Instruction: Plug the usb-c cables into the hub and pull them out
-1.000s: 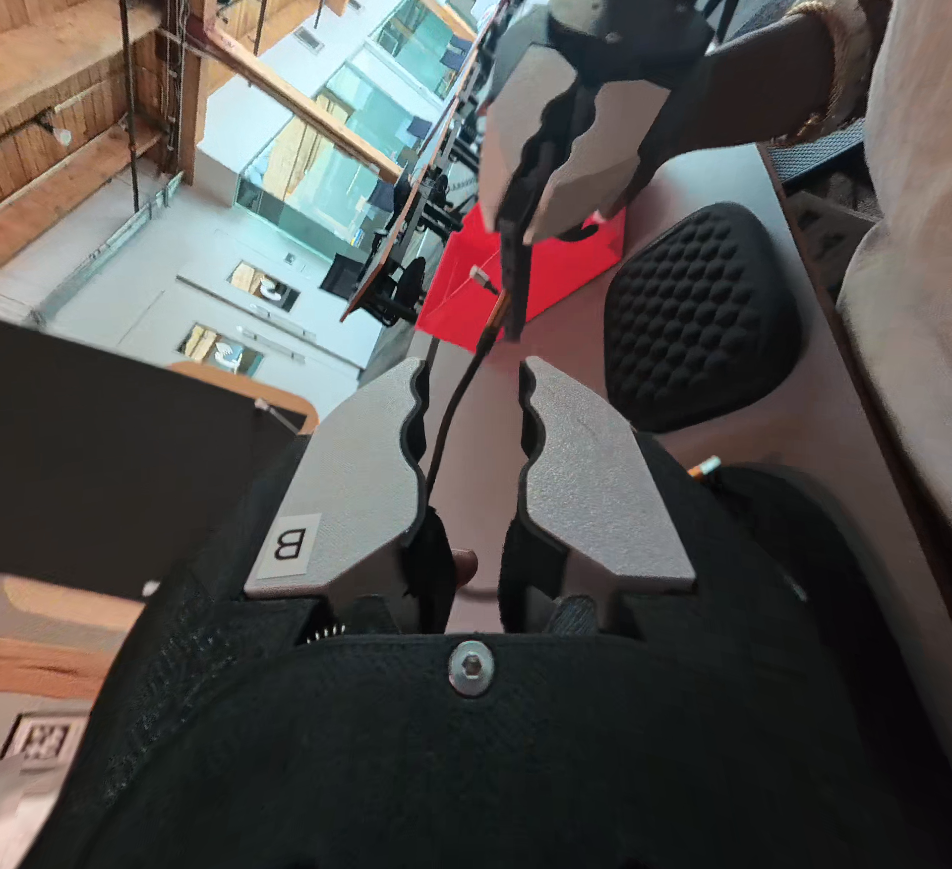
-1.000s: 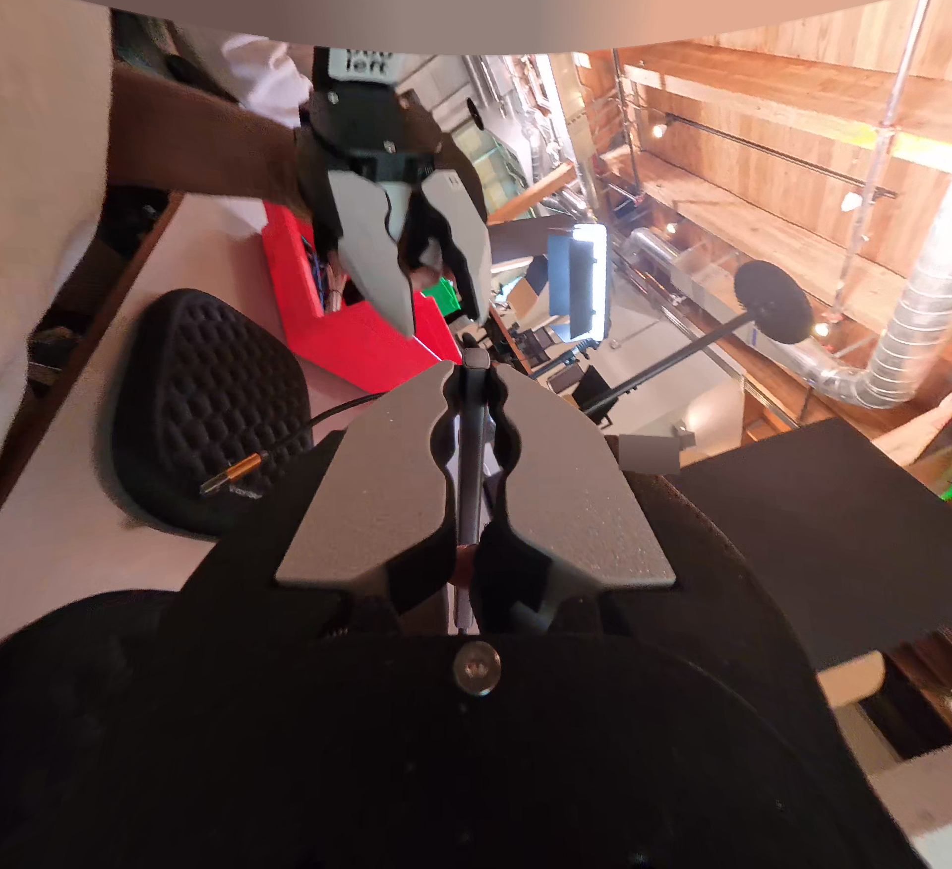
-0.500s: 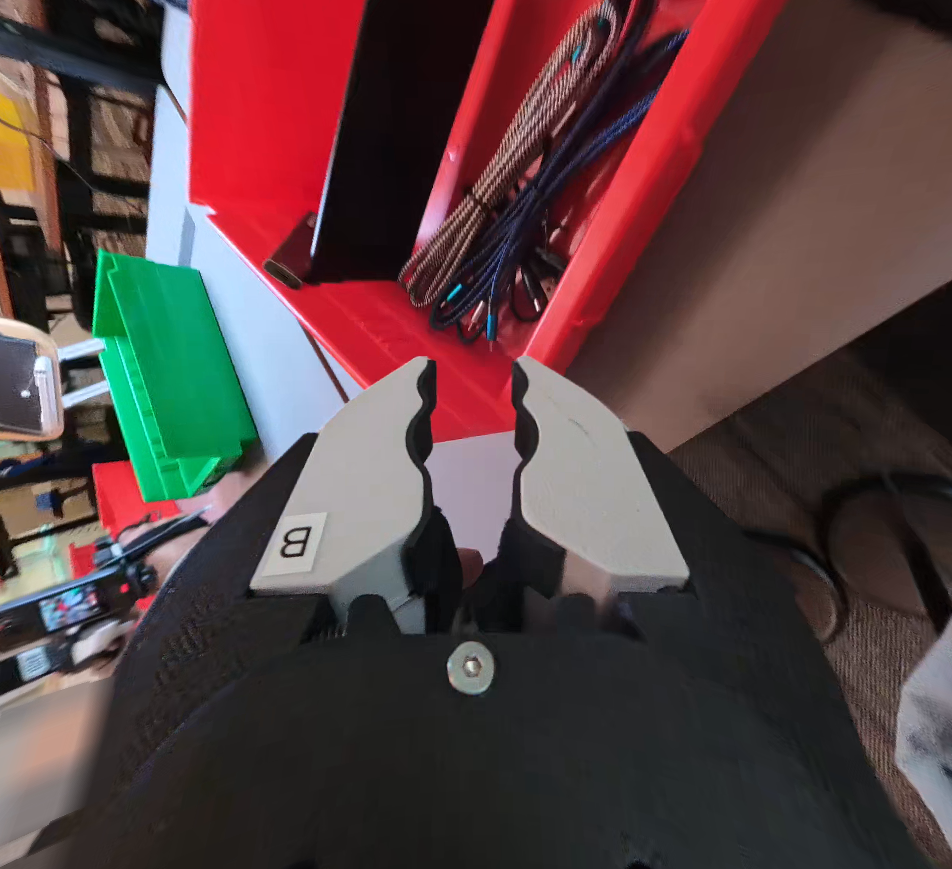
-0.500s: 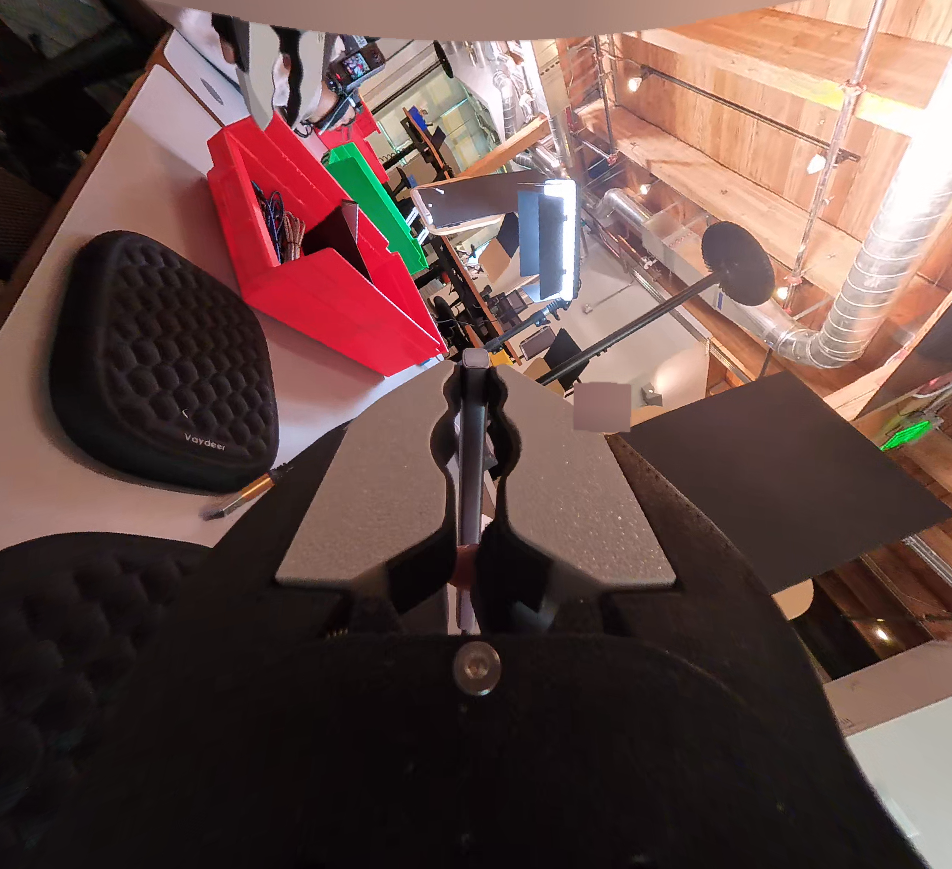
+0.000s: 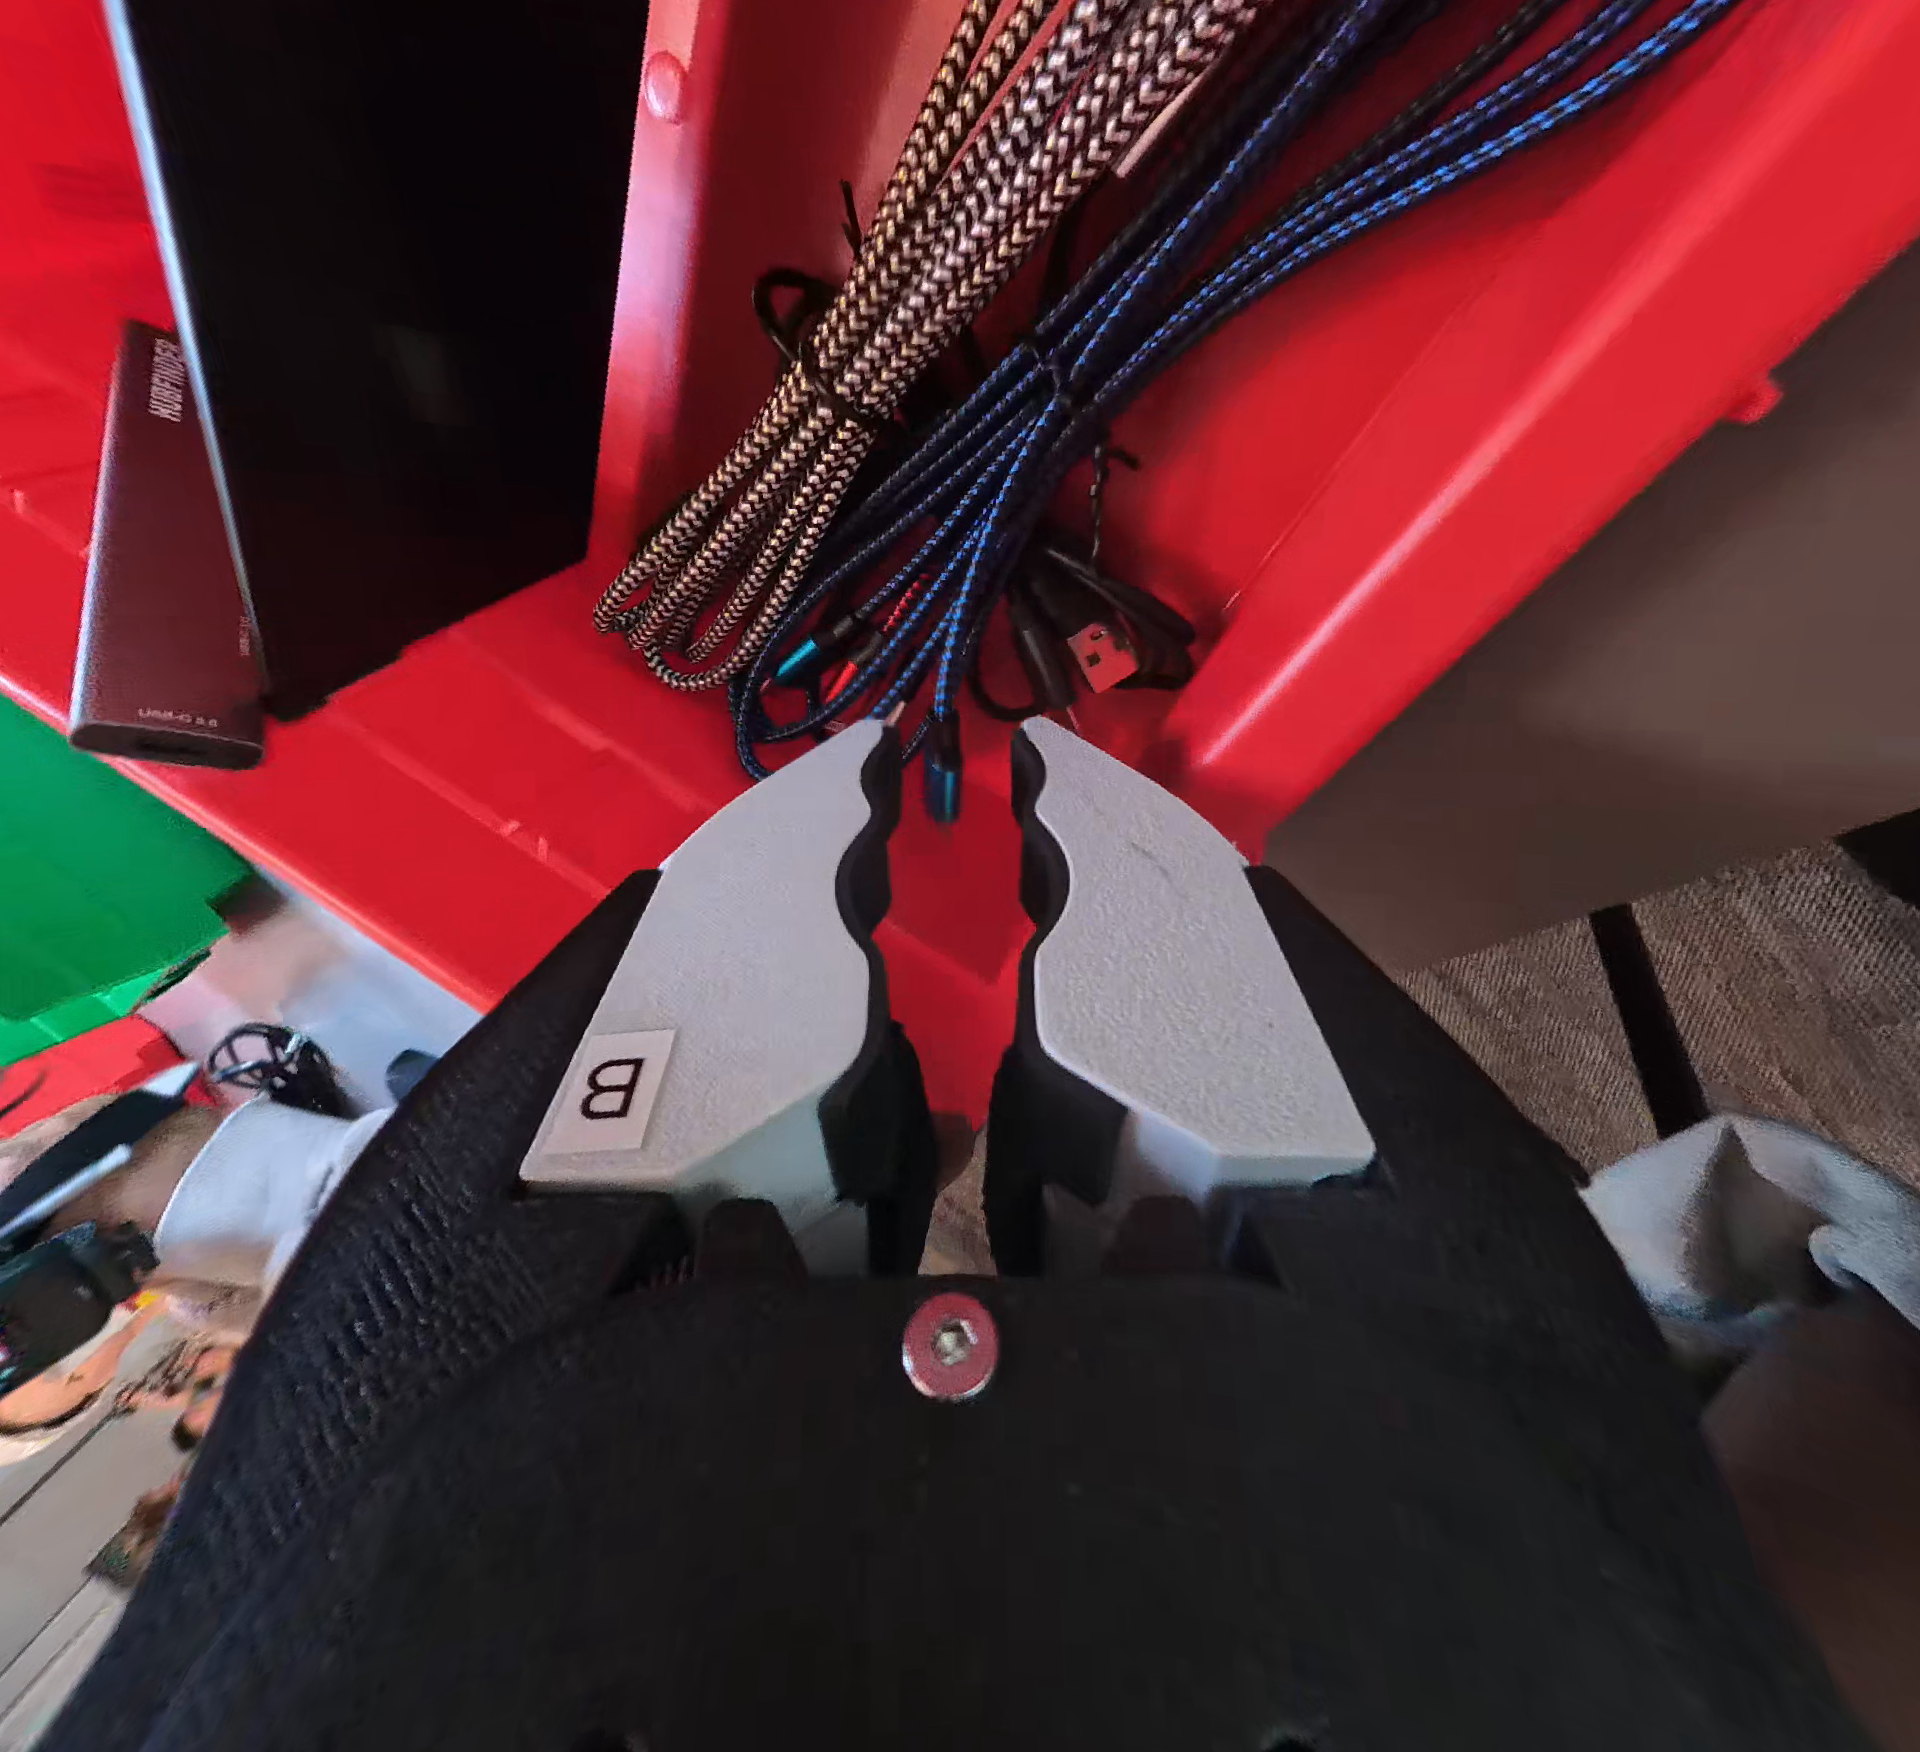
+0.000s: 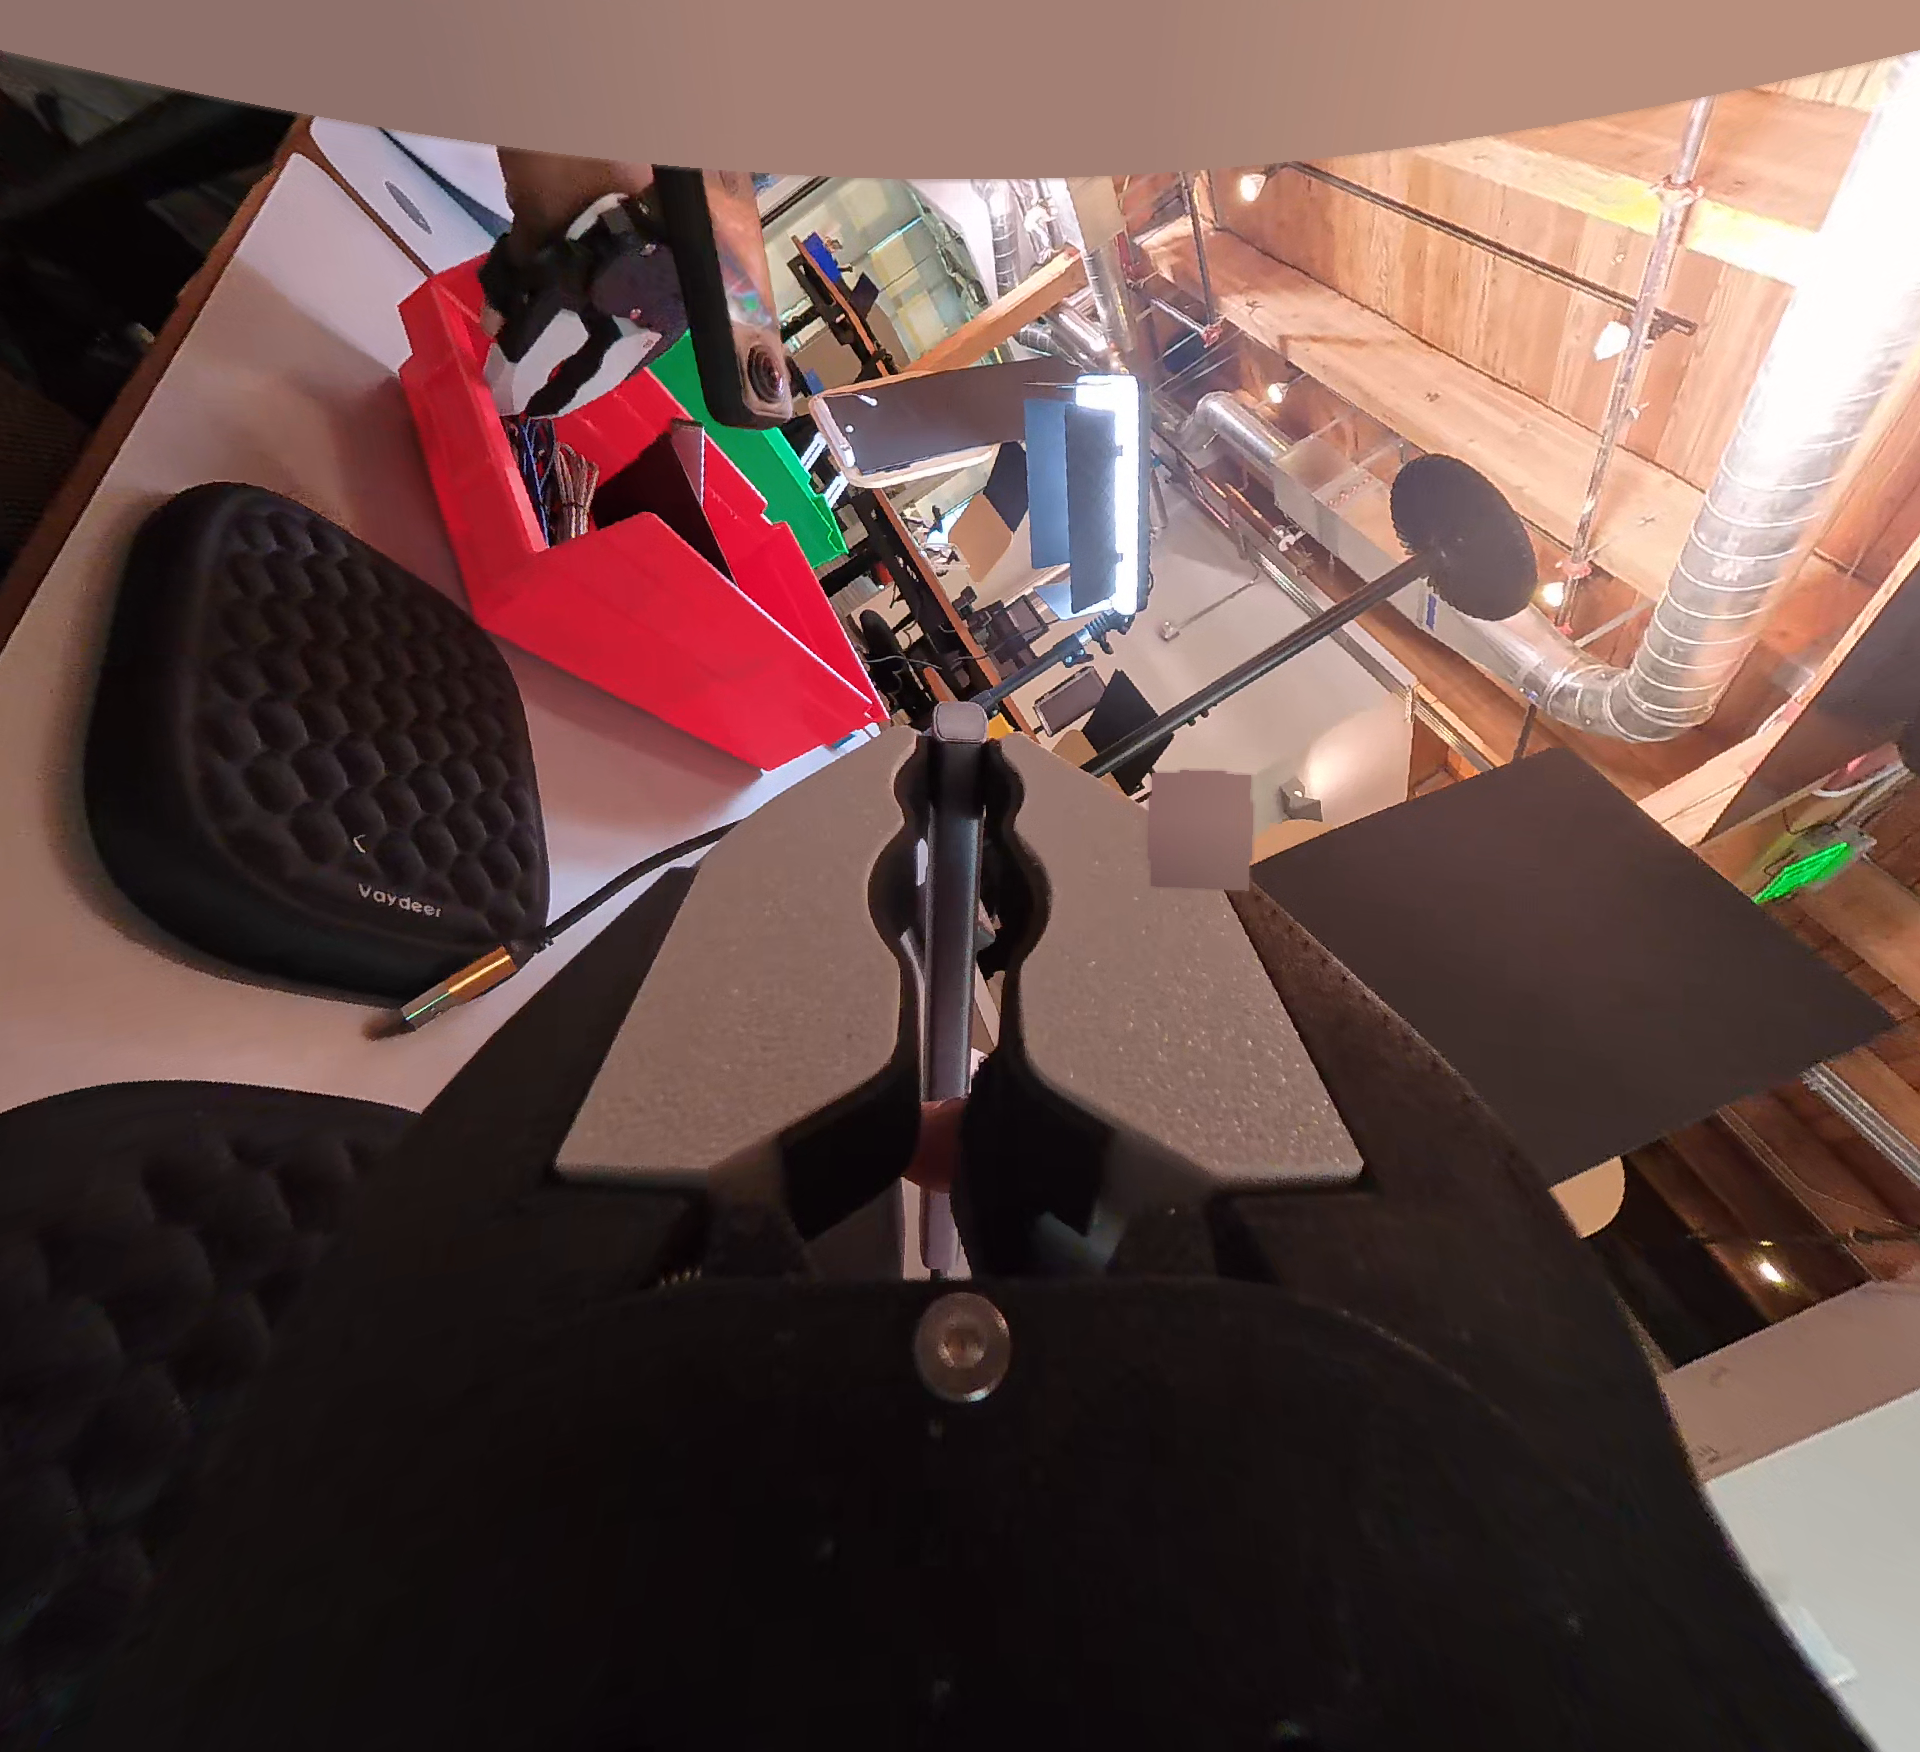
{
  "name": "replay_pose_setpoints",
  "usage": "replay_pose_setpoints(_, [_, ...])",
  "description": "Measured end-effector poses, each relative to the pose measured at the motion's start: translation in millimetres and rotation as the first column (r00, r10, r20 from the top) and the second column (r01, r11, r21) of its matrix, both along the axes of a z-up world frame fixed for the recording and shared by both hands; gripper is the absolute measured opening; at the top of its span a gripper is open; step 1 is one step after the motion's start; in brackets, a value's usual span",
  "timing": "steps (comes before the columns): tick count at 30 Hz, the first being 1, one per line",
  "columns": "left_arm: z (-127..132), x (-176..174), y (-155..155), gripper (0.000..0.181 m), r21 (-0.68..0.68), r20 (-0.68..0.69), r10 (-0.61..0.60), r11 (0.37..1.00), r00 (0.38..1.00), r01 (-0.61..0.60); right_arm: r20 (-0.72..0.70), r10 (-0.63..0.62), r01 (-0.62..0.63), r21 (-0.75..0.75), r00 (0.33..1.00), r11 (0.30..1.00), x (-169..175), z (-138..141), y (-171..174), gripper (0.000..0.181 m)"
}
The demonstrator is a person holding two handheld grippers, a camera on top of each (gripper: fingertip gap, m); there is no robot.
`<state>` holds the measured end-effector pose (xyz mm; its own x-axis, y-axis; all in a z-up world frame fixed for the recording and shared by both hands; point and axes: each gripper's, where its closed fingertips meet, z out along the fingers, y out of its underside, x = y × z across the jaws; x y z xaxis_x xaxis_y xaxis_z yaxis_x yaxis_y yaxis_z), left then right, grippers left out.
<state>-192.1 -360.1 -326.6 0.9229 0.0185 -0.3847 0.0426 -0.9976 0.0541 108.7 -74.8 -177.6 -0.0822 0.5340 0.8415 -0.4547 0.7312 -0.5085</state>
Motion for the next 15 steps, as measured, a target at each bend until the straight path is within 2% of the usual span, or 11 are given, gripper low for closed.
replay_pose_setpoints(3, [-5.2, -5.4, -4.9, 0.017, -0.067, -0.012, 0.013, 0.998, 1.0, -0.014, 0.002, -0.002, 0.002, -0.003, 1.0, 1.0, -0.5, -0.9, 1.1, 0.009])
replay_pose_setpoints(5, [-10.0, -8.4, -7.8, 0.006, -0.093, -0.017, 0.006, 0.996, 1.0, -0.008, 0.0, -0.002, 0.002, -0.005, 1.0, 1.0, -0.5, -0.6, 1.1, 0.009])
replay_pose_setpoints(8, [-7.3, -13.6, -4.8, 0.005, -0.044, -0.092, -0.019, 0.999, 0.996, 0.016, 0.001, -0.003, 0.003, -0.007, 1.0, 1.0, -1.3, -1.0, 1.3, 0.009])
replay_pose_setpoints(12, [34.4, -18.1, 12.5, 0.004, 0.195, -0.303, -0.032, 0.976, 0.952, 0.095, 0.003, -0.004, 0.004, -0.011, 1.0, 1.0, -3.3, -2.3, 1.3, 0.009])
replay_pose_setpoints(15, [89.2, -23.3, 27.4, 0.004, 0.413, -0.519, 0.035, 0.885, 0.854, 0.215, 0.001, -0.007, 0.007, -0.016, 1.0, 1.0, -4.4, -2.9, 1.6, 0.009])
